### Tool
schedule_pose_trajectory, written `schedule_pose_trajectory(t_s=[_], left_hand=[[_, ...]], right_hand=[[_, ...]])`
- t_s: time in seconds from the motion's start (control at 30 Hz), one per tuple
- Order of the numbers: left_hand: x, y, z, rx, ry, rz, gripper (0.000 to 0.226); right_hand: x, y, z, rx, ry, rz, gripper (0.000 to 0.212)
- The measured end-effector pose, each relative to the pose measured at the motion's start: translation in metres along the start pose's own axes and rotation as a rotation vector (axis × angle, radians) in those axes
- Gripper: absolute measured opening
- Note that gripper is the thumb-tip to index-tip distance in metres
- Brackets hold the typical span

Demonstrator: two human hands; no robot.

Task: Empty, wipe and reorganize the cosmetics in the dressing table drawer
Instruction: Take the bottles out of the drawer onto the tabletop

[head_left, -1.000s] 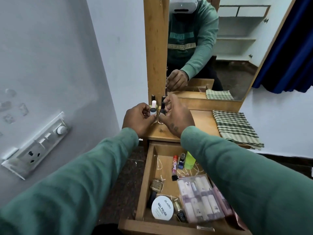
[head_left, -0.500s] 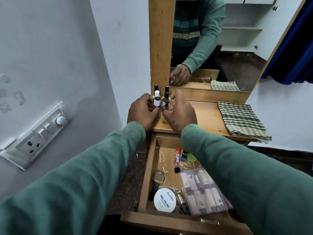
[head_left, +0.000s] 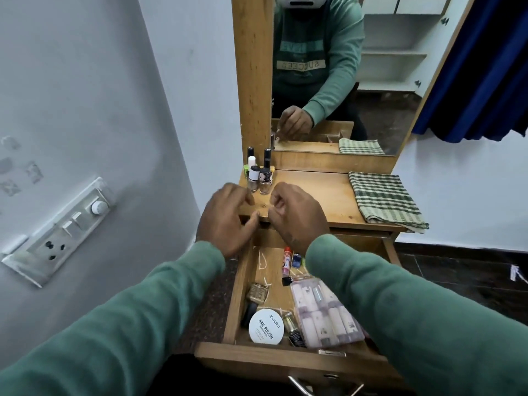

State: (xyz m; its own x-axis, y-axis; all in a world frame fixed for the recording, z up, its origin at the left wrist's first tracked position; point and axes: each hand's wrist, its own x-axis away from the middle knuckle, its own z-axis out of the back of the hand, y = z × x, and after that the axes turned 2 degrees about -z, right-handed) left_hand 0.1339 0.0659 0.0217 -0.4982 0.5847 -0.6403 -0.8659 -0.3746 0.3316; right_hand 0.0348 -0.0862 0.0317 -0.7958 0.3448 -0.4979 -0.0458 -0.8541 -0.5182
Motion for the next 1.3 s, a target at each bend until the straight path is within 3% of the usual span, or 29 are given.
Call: schedule_pose_trajectory(t_s=[0.13,0.27,0.33,0.43,0.6,0.73,0.97,1.3], left_hand=[[0.024,0.031,0.015,-0.098,-0.279,-0.278,0.013],[0.043,0.044,0.017,-0.316,-0.659,-0.408,0.018],[0.051,0.044,0.016,-0.383,-0.854,-0.372,0.033],[0.056,0.045,0.015,-0.445,-0.992,-0.359,0.059],[0.055,0.052,0.013,-0.583,-1.162,-0.351,0.102],[0.057,0.064,0.005,-0.693,-1.192,-0.355,0.098],[0.065,0.070,-0.006,-0.782,-1.143,-0.354,0.061],[0.071,0.062,-0.018,-0.815,-1.038,-0.397,0.046]], right_hand=[[0.035,0.000,0.019,0.040,-0.276,0.101,0.009],[0.073,0.006,0.039,0.088,-0.586,0.073,0.022],[0.088,0.008,0.046,0.124,-0.716,0.023,0.038],[0.100,0.007,0.053,0.148,-0.885,-0.010,0.055],[0.109,0.003,0.059,0.262,-0.929,0.025,0.062],[0.111,0.003,0.054,0.282,-0.920,0.078,0.055],[0.111,0.006,0.046,0.256,-0.905,0.170,0.047],[0.113,0.014,0.034,0.270,-0.807,0.253,0.026]])
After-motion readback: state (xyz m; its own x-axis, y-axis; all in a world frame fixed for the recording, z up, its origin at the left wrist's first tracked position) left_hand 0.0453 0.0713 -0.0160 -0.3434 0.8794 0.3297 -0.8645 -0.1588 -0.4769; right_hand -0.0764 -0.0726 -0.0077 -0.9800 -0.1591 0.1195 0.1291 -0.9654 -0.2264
